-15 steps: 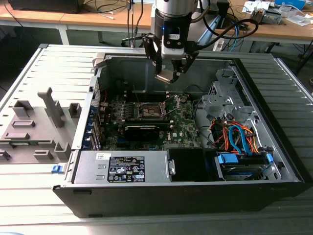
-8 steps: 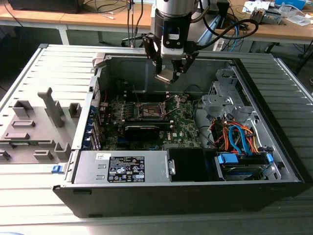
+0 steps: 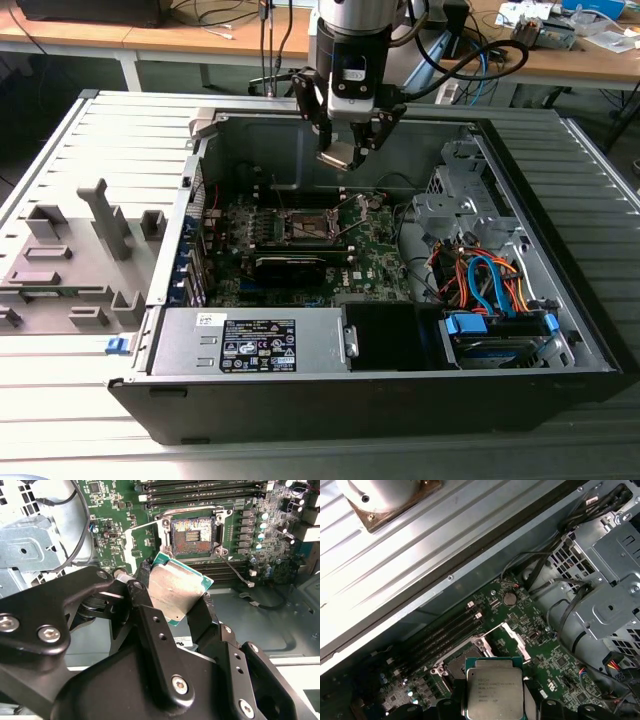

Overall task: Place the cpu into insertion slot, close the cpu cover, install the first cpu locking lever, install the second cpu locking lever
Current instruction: 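Place the cpu into insertion slot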

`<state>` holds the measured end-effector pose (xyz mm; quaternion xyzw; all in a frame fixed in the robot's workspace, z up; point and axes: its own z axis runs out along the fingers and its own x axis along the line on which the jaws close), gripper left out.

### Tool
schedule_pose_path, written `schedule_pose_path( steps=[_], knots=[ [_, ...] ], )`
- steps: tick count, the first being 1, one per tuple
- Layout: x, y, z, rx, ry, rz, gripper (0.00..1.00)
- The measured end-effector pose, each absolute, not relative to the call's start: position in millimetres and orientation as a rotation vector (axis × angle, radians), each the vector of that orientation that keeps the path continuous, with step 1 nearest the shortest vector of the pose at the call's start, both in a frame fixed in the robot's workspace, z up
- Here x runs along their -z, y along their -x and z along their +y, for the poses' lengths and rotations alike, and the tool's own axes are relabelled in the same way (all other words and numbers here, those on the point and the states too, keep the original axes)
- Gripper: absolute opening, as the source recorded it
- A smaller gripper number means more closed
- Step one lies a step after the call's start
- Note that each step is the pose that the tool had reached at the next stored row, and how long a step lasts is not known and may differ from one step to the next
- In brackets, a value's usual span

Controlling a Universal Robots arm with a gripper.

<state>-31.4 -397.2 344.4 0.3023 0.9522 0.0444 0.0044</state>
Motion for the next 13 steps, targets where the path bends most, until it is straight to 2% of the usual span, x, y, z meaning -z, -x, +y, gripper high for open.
schedule_pose_path(
  steps=[13],
  knots=[
    [-344.3,31.4,-397.2,-0.138,-0.989,2.968,0.55]
  ],
)
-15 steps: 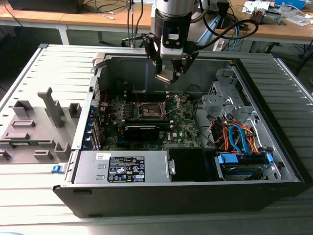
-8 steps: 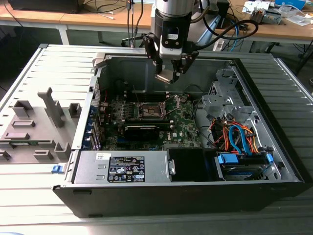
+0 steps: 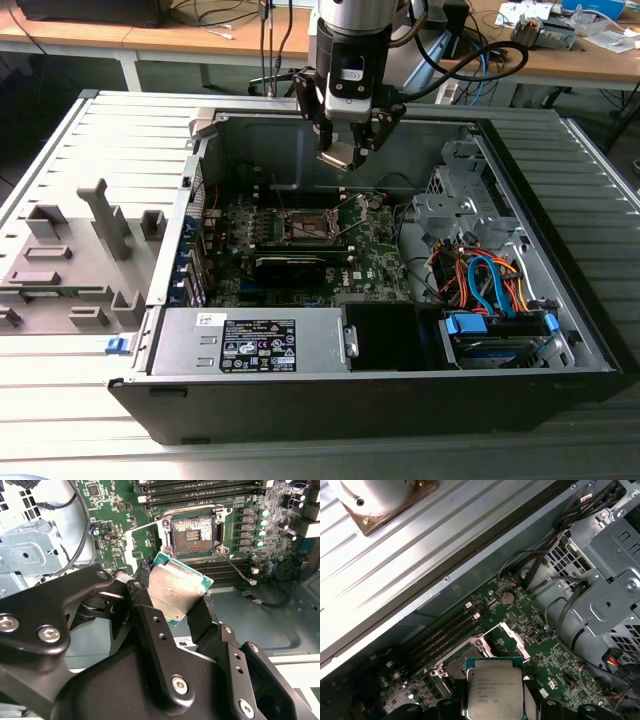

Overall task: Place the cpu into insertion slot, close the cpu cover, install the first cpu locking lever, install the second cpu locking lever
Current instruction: 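Place the cpu into insertion slot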

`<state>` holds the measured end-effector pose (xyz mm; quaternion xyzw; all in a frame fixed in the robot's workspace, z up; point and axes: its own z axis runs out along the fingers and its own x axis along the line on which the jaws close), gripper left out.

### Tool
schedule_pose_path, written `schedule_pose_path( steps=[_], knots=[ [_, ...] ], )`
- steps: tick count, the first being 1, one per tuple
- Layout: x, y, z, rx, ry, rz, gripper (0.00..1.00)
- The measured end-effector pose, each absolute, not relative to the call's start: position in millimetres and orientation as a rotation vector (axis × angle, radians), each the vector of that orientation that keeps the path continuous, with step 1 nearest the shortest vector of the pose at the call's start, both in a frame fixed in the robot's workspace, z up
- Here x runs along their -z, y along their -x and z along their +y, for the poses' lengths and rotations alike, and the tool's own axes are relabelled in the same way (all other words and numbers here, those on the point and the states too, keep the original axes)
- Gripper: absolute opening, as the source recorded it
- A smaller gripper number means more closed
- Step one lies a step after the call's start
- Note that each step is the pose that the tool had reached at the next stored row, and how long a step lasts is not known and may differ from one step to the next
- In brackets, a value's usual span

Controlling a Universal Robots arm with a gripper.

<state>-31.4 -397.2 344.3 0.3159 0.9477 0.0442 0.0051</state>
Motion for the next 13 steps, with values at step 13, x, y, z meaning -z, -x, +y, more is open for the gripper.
schedule_pose_path(
  steps=[13],
  knots=[
    [-344.1,31.4,-397.2,-0.138,-1.014,2.959,0.55]
  ],
)
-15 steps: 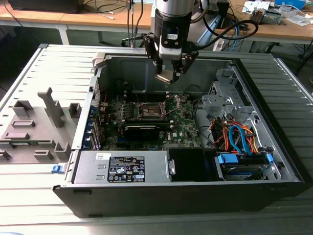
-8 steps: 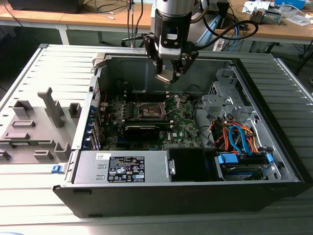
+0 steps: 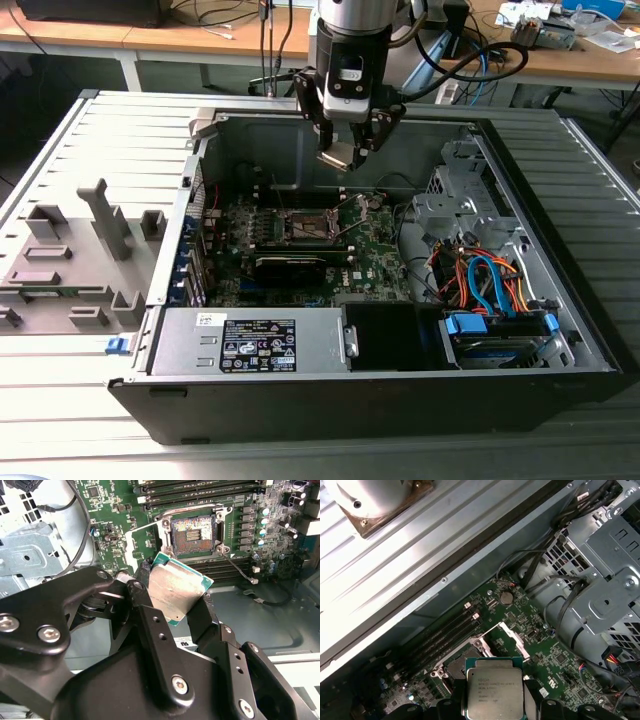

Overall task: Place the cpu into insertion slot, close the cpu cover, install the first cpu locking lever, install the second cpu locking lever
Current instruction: 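Place the cpu into insertion slot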

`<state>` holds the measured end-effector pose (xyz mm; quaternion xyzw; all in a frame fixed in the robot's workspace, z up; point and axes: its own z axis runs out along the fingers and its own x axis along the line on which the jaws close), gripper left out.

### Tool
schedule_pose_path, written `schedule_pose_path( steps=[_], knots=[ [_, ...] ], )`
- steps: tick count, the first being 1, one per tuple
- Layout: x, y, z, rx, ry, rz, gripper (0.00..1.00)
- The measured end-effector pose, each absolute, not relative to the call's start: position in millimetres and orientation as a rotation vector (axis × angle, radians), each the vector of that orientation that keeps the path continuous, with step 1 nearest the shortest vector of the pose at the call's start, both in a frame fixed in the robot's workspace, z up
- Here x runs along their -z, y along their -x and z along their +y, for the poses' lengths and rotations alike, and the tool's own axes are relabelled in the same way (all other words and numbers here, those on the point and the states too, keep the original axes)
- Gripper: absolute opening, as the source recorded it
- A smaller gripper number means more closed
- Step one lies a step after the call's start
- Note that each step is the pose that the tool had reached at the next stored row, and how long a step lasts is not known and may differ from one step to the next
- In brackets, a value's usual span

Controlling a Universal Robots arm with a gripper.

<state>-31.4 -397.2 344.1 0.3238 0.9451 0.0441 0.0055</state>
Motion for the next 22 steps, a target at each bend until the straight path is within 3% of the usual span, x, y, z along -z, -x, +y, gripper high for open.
schedule_pose_path(
  steps=[22],
  knots=[
    [-344.0,31.4,-397.2,-0.137,-1.055,2.943,0.55]
  ],
)
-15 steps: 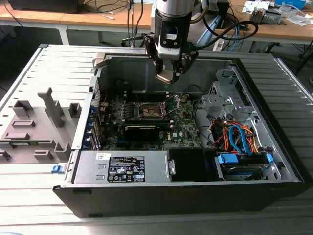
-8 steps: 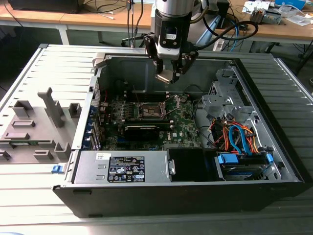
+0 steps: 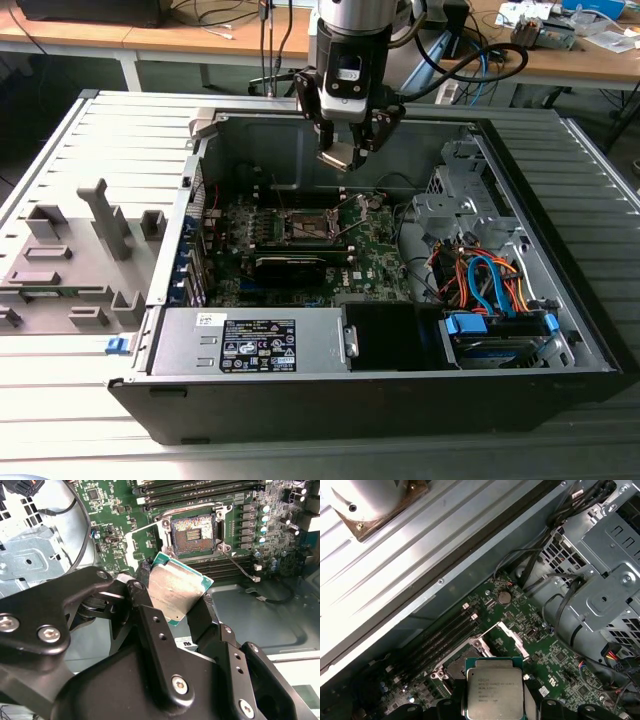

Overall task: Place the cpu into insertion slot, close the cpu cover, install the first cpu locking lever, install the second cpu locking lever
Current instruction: 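Place the cpu into insertion slot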

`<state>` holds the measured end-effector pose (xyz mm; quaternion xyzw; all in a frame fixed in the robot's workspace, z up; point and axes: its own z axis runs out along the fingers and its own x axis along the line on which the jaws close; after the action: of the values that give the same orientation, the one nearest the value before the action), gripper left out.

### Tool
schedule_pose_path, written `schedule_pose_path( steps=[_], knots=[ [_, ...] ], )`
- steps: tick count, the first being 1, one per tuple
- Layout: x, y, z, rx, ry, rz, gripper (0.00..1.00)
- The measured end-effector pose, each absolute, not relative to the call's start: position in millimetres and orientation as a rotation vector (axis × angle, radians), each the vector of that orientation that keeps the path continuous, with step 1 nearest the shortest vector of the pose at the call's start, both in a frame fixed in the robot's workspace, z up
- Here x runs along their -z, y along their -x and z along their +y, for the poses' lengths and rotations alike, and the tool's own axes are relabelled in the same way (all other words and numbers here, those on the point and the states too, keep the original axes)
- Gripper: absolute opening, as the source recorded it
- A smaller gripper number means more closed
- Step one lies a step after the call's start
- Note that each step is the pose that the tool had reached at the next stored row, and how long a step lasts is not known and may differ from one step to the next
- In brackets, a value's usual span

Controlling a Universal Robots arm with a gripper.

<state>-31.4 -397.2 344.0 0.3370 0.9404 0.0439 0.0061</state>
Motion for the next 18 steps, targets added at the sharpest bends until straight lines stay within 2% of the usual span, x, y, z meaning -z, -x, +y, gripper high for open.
schedule_pose_path(
  steps=[18],
  knots=[
    [-343.9,31.4,-397.2,-0.137,-1.088,2.930,0.55]
  ],
)
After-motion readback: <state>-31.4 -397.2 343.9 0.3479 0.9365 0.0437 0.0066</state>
